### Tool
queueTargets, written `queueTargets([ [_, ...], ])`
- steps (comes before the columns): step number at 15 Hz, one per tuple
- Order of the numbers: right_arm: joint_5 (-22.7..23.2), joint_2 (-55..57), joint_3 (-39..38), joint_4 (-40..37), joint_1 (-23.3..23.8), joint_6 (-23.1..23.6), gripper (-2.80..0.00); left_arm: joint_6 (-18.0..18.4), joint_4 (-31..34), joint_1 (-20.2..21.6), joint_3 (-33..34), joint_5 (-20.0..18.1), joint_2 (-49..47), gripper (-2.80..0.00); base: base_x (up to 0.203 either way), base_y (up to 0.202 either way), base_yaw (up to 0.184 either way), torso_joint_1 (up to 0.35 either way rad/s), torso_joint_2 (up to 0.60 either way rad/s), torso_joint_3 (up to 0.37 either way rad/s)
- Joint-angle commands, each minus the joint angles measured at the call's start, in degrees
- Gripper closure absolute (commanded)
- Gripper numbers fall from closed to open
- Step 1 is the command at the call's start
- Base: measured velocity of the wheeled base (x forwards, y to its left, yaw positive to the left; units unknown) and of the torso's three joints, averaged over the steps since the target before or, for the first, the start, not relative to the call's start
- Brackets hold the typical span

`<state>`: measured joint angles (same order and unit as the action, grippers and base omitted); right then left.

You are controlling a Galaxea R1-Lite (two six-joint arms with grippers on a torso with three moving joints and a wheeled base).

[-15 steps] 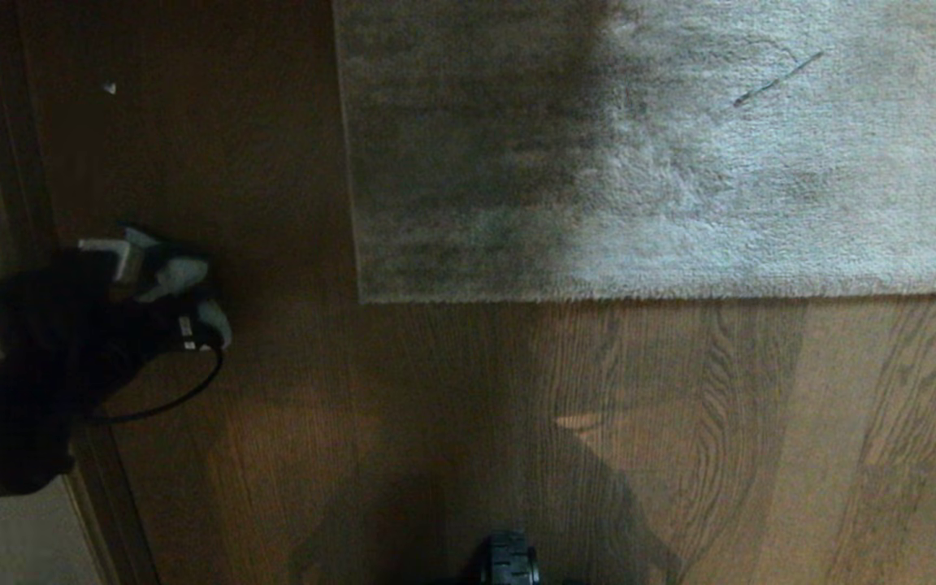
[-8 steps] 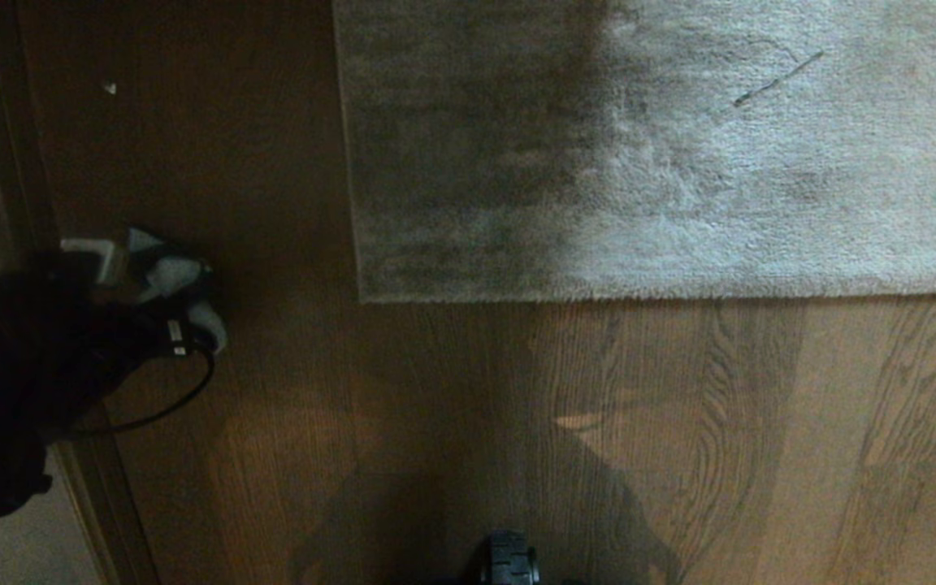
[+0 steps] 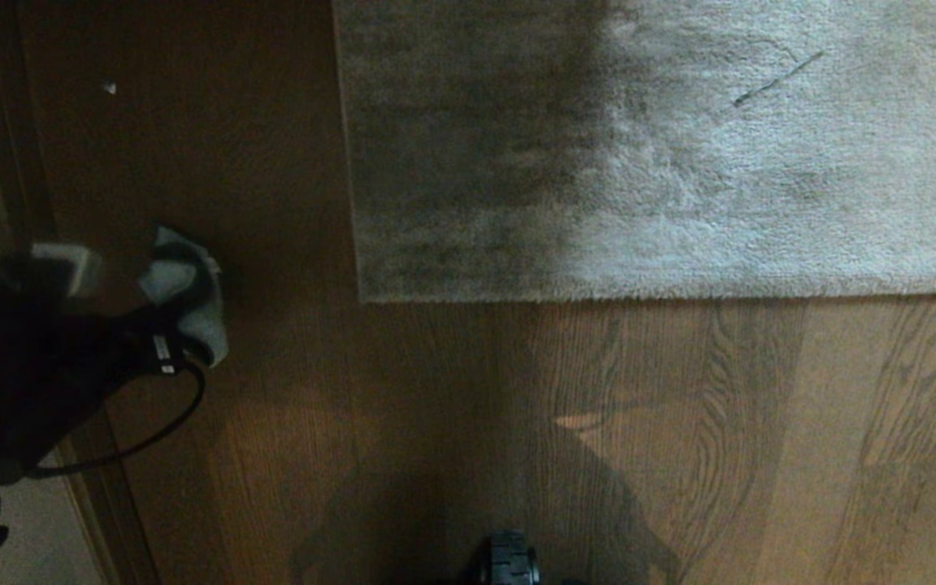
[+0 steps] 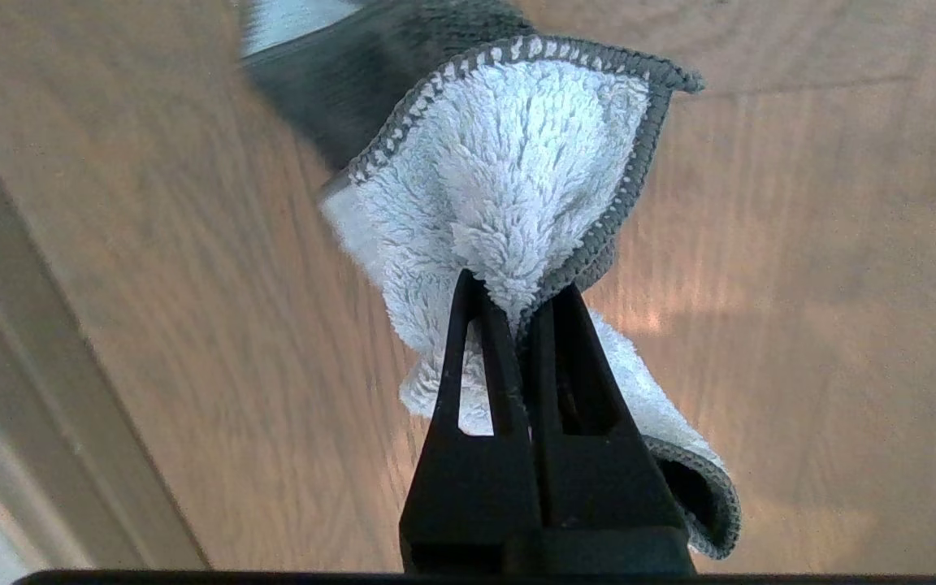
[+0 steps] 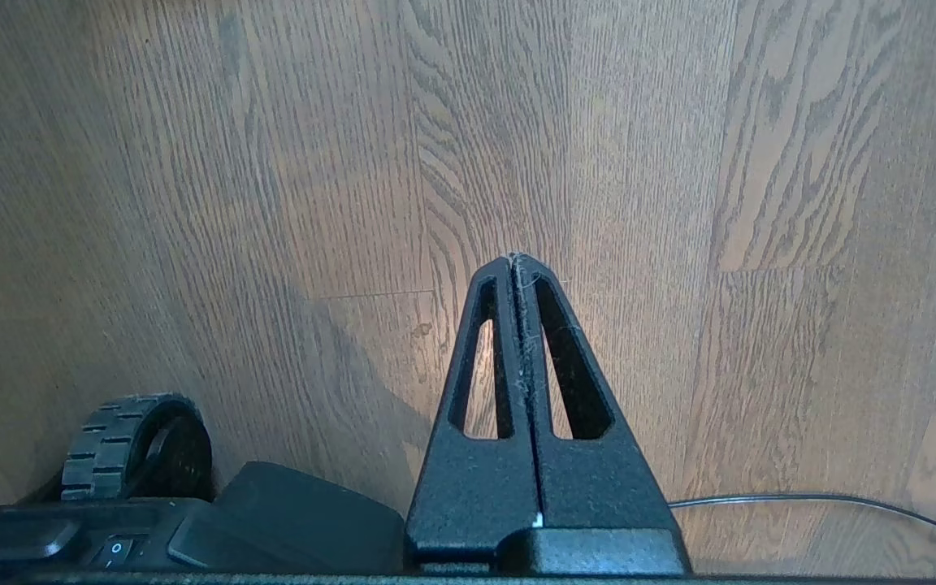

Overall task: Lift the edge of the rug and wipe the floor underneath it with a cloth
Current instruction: Pick up the rag

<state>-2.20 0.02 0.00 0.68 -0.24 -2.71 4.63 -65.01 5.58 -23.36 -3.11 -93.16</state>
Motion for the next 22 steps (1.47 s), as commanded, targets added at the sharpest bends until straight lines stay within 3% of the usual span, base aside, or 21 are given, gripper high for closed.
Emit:
queueTargets([
  [1,0.0,0.0,0.0,0.0,0.0,0.0,0.0,0.0,-0.4,-0.1,3.3,0.0,4.9,0.0,0.0,0.0,0.0,0.0,0.0,0.0],
  [8,0.0,0.0,0.0,0.0,0.0,0.0,0.0,0.0,-0.2,-0.1,10.0,0.0,11.7,0.0,0.0,0.0,0.0,0.0,0.0,0.0],
  [13,0.0,0.0,0.0,0.0,0.0,0.0,0.0,0.0,1.1,-0.1,18.4,0.0,18.0,0.0,0.0,0.0,0.0,0.0,0.0,0.0],
  [16,0.0,0.0,0.0,0.0,0.0,0.0,0.0,0.0,9.8,-0.1,21.8,-0.2,25.3,0.0,0.0,0.0,0.0,0.0,0.0,0.0],
  [22,0.0,0.0,0.0,0.0,0.0,0.0,0.0,0.1,36.5,-0.1,22.6,-0.3,41.3,0.0,0.0,0.0,0.0,0.0,0.0,0.0],
])
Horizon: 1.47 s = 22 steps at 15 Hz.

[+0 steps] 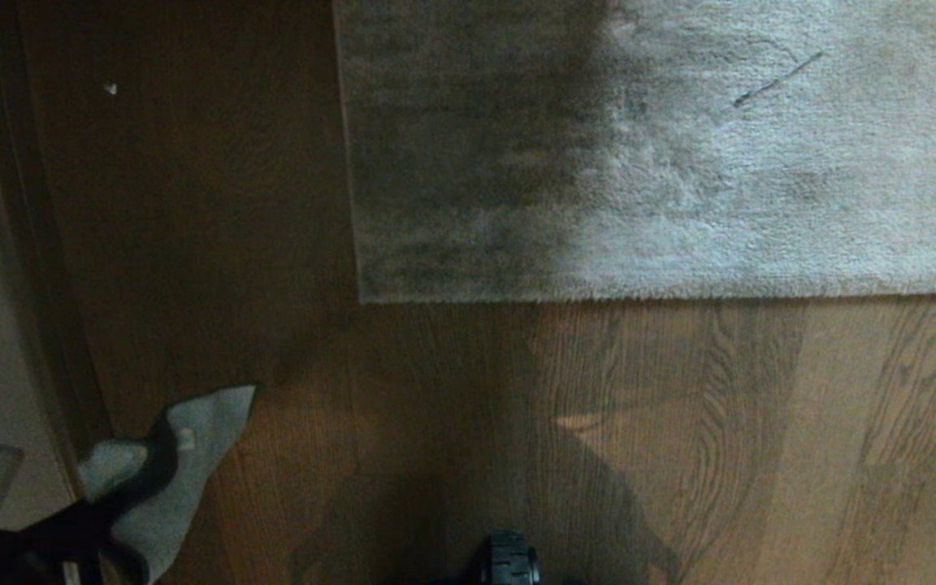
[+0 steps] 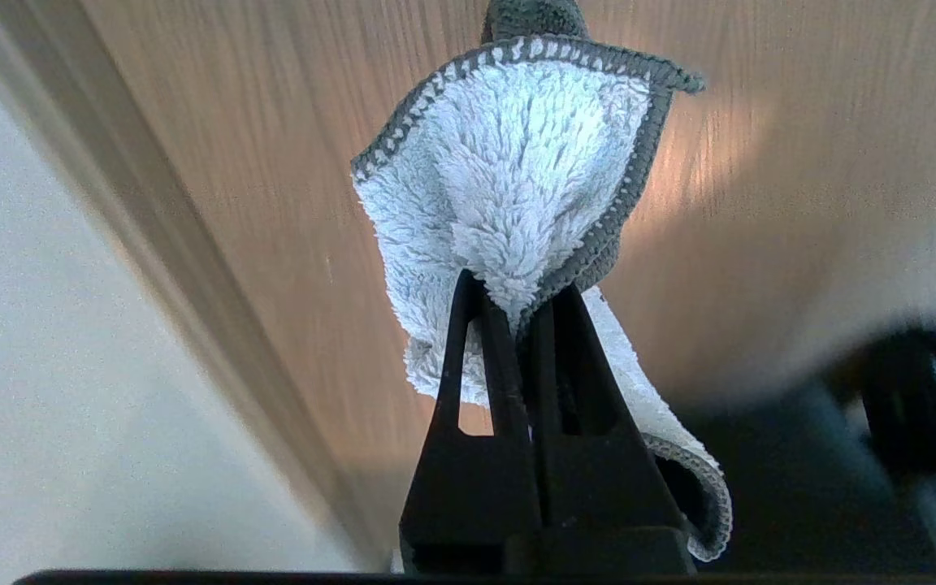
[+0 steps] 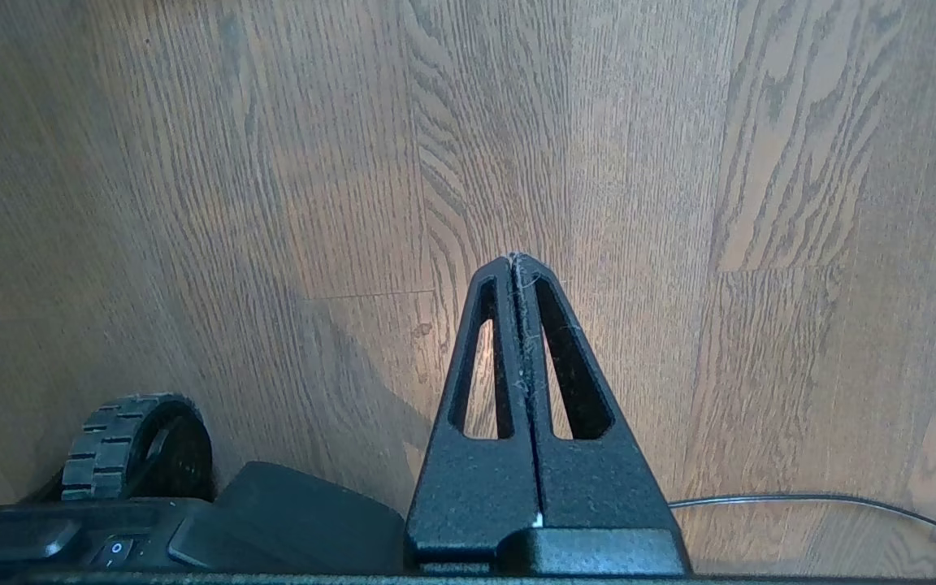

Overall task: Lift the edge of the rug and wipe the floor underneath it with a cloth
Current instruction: Pick up the rag, then lift up the carpet

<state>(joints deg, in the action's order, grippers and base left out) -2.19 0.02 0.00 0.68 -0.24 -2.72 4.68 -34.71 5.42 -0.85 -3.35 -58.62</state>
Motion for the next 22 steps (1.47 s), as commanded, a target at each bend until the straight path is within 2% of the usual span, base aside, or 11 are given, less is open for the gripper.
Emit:
queueTargets([
  [1,0.0,0.0,0.0,0.0,0.0,0.0,0.0,0.0,8.9,0.1,0.1,0.0,9.2,0.0,0.0,0.0,0.0,0.0,0.0,0.0],
  [14,0.0,0.0,0.0,0.0,-0.1,0.0,0.0,-0.6,28.9,-0.2,0.7,0.4,33.9,0.0,0.0,0.0,0.0,0.0,0.0,0.0],
  [18,0.0,0.0,0.0,0.0,0.0,0.0,0.0,-2.5,34.1,-2.4,0.7,1.6,43.8,0.0,0.0,0.0,0.0,0.0,0.0,0.0],
  [22,0.0,0.0,0.0,0.0,0.0,0.0,0.0,-4.2,34.6,-6.0,0.7,2.0,49.8,0.0,0.0,0.0,0.0,0.0,0.0,0.0],
])
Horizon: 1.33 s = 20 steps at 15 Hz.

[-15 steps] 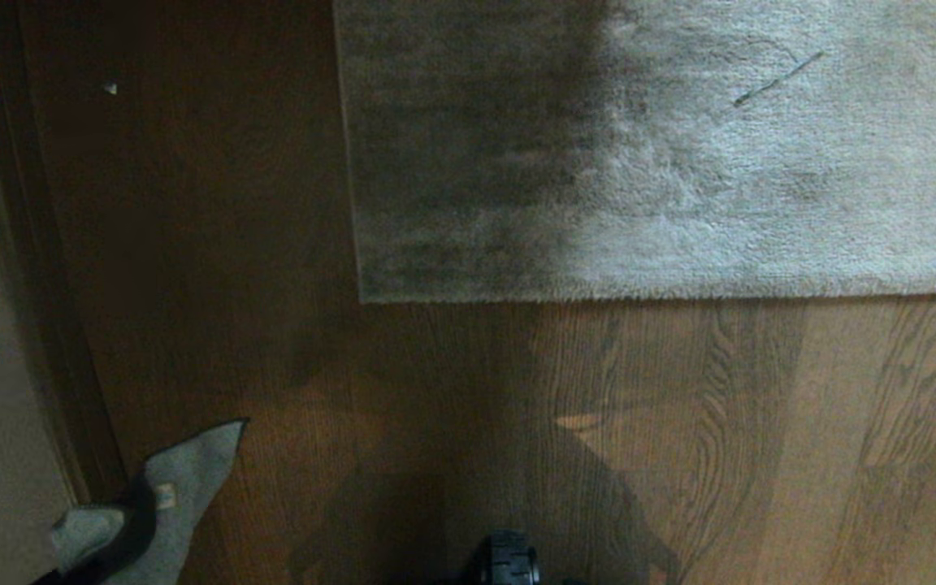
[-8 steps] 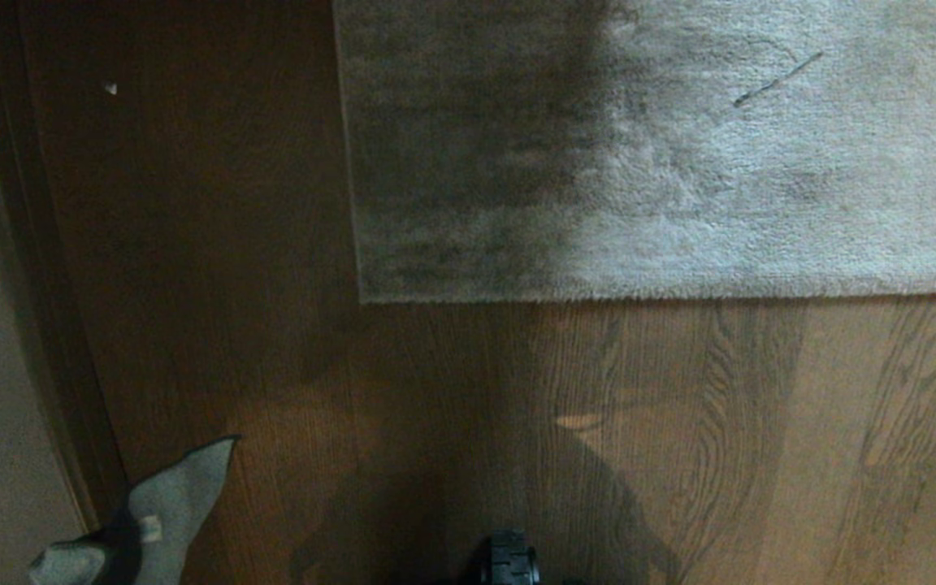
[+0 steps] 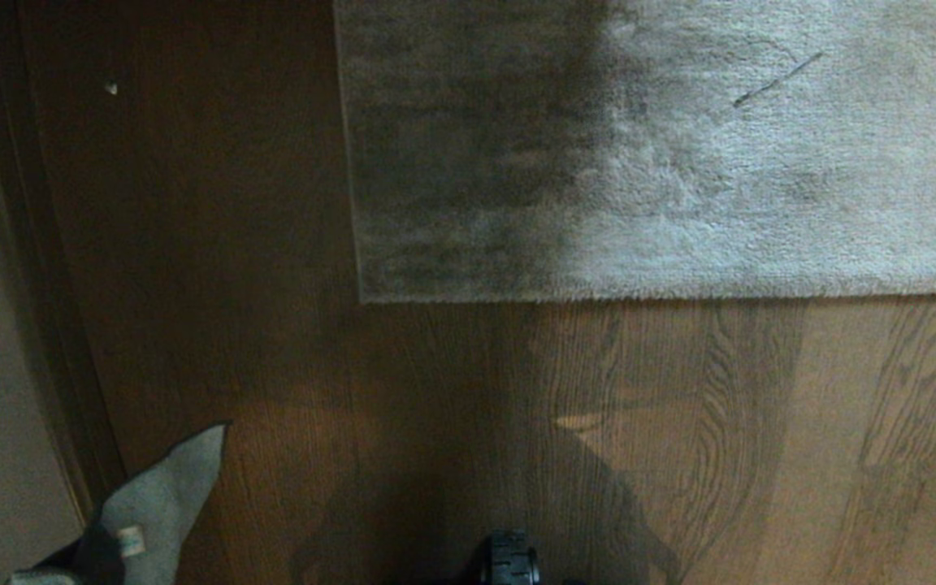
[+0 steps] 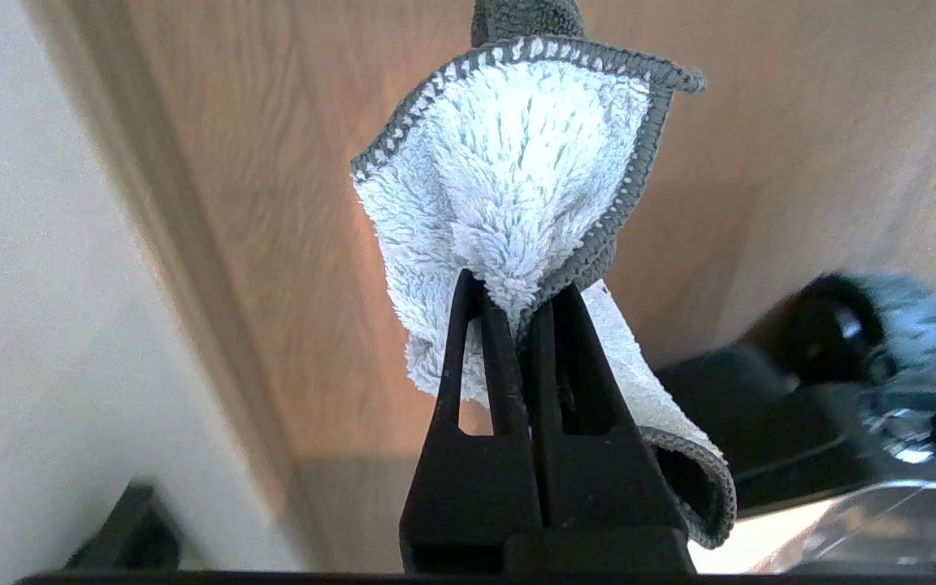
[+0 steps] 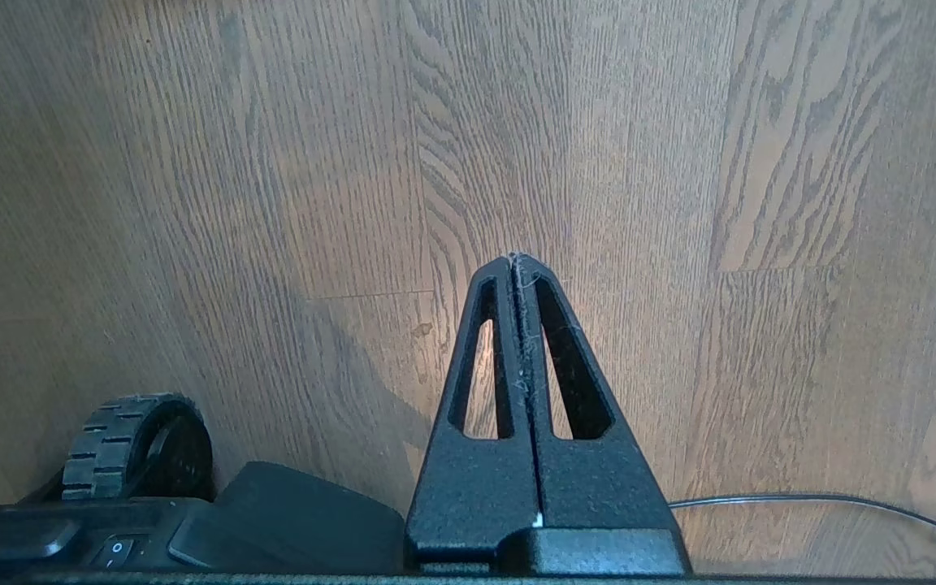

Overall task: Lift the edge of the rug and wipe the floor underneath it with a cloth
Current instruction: Lift up the carpet

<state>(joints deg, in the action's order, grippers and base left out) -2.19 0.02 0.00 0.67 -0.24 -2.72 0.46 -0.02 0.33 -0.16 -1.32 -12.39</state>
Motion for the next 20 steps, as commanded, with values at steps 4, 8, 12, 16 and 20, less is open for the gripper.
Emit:
queueTargets([
  [4,0.0,0.0,0.0,0.0,0.0,0.0,0.0,-0.1,-0.1,-0.8,0.0,0.0,7.2,0.0,0.0,0.0,0.0,0.0,0.0,0.0],
  [8,0.0,0.0,0.0,0.0,0.0,0.0,0.0,-0.1,-0.1,-0.7,0.0,0.0,11.8,0.0,0.0,0.0,0.0,0.0,0.0,0.0],
  [12,0.0,0.0,0.0,0.0,0.0,0.0,0.0,-0.1,0.0,-0.7,0.0,0.0,12.4,0.0,0.0,0.0,0.0,0.0,0.0,0.0],
  [16,0.0,0.0,0.0,0.0,0.0,0.0,0.0,0.0,0.0,-0.7,0.0,0.0,12.4,0.0,0.0,0.0,0.0,0.0,0.0,0.0],
  [20,0.0,0.0,0.0,0.0,0.0,0.0,0.0,0.0,0.0,-0.7,0.0,0.0,12.4,0.0,0.0,0.0,0.0,0.0,0.0,0.0],
])
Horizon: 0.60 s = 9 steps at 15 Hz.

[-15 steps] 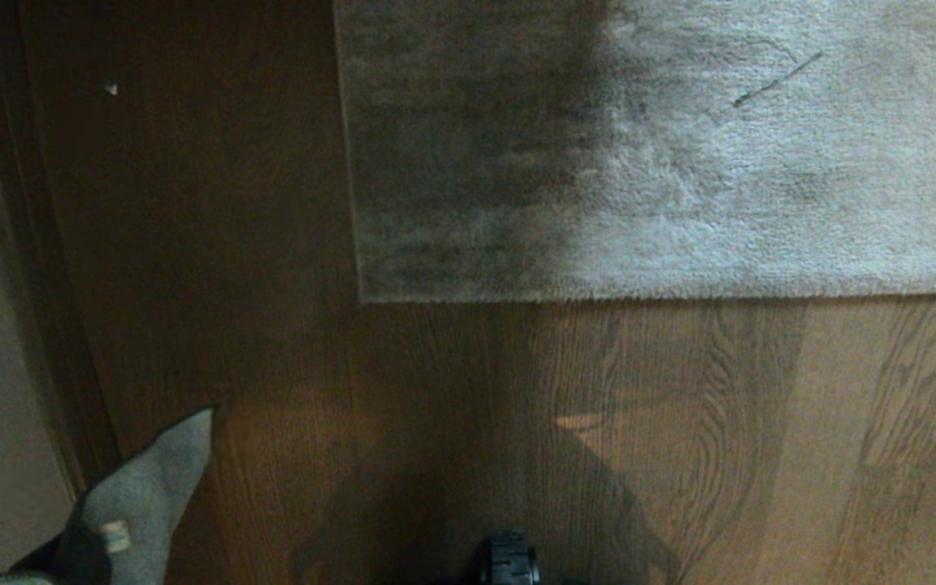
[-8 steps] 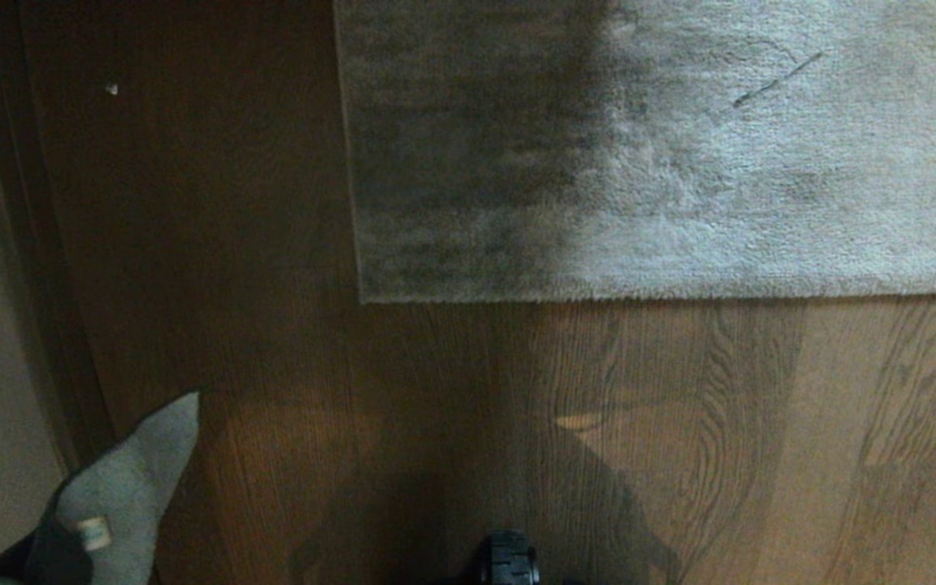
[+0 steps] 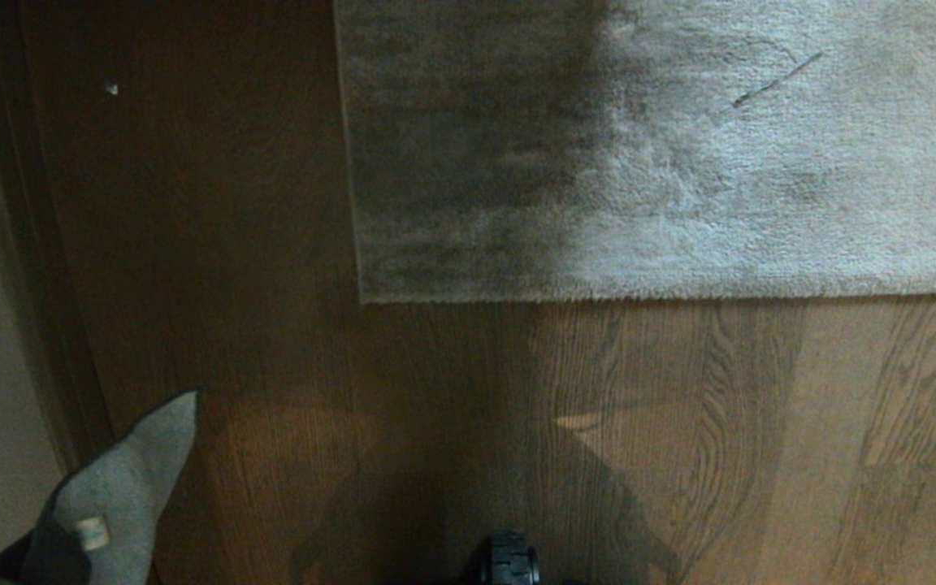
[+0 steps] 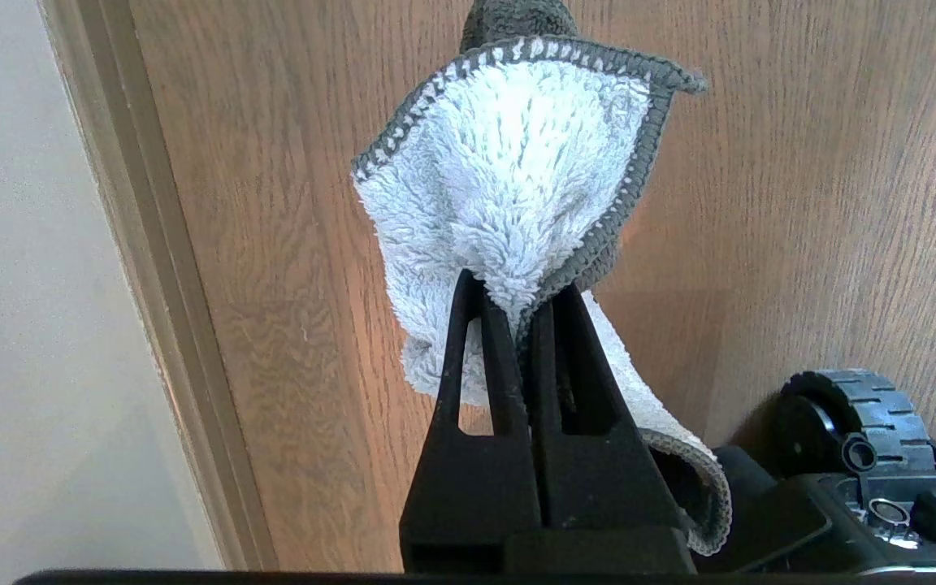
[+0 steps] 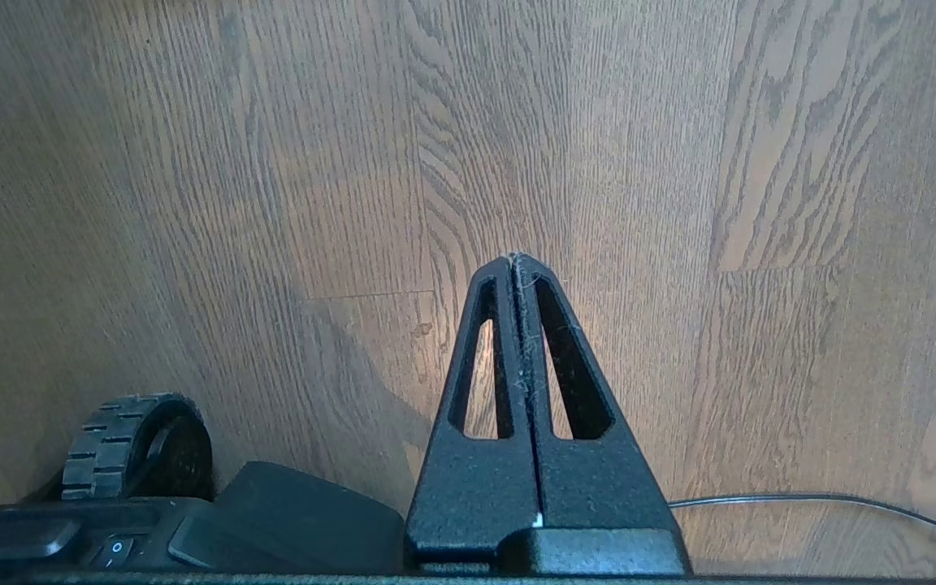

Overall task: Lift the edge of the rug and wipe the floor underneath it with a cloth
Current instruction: Lift up the carpet

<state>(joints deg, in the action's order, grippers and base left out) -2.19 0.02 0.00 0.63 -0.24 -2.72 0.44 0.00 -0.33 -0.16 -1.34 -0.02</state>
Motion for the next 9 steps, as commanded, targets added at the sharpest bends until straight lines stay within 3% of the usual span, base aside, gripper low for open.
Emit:
queueTargets([
  [1,0.0,0.0,0.0,0.1,0.0,0.0,0.0,0.0,0.0,0.0,0.1,0.0,0.0,0.0,0.0,0.0,0.0,0.0,0.0,0.0],
  [9,0.0,0.0,0.0,0.1,0.0,0.0,0.0,0.0,0.0,0.0,0.0,0.0,0.0,0.0,0.0,0.0,0.0,0.0,0.0,0.0],
])
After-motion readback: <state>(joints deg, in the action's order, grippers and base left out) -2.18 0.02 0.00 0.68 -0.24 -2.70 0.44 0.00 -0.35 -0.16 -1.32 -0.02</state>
